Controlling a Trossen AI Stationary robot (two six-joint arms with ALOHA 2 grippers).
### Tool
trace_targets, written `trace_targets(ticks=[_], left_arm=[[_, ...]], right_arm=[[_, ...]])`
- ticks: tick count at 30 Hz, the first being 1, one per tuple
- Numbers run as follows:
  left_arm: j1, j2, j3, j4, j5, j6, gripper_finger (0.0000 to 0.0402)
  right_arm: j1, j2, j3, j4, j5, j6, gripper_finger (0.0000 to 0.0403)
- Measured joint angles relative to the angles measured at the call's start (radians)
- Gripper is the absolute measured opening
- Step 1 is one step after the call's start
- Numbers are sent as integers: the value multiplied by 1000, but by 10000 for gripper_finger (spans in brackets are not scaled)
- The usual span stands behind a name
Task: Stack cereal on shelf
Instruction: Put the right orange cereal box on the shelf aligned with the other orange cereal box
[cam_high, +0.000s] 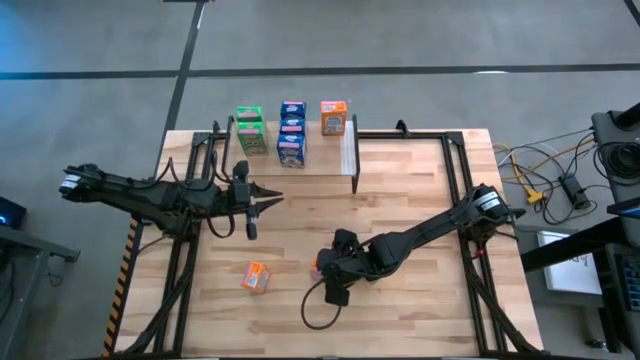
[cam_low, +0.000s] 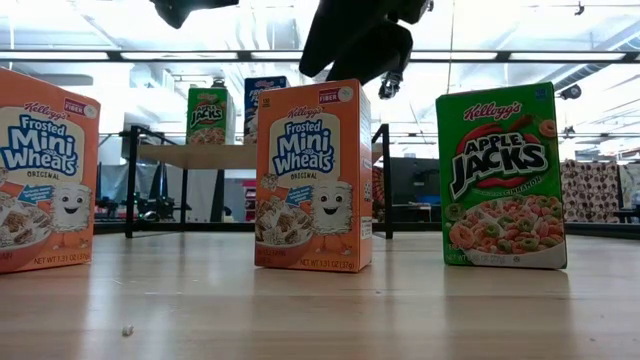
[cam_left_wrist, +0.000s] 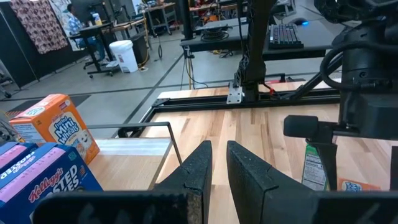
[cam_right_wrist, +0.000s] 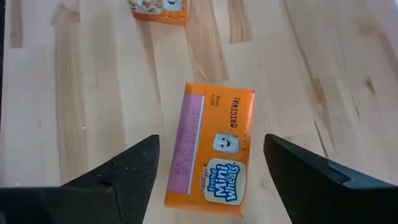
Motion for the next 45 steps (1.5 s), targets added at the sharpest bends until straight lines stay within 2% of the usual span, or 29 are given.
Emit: trace_targets(ticks=[13,27,35,45], left_arm=[[0,0,0,2,0,0,32],[0,1,0,1,0,0,32],[0,-1,0,6,0,2,32],[0,-21,0,48,0,34,32]], right_arm=[[0,38,-14,-4,-1,10,252],[-2,38,-13,0,-28,18,169],[-11,10,-13,-5,-58,-34,166],[-78,-123,-13,-33,-157,-166,166]])
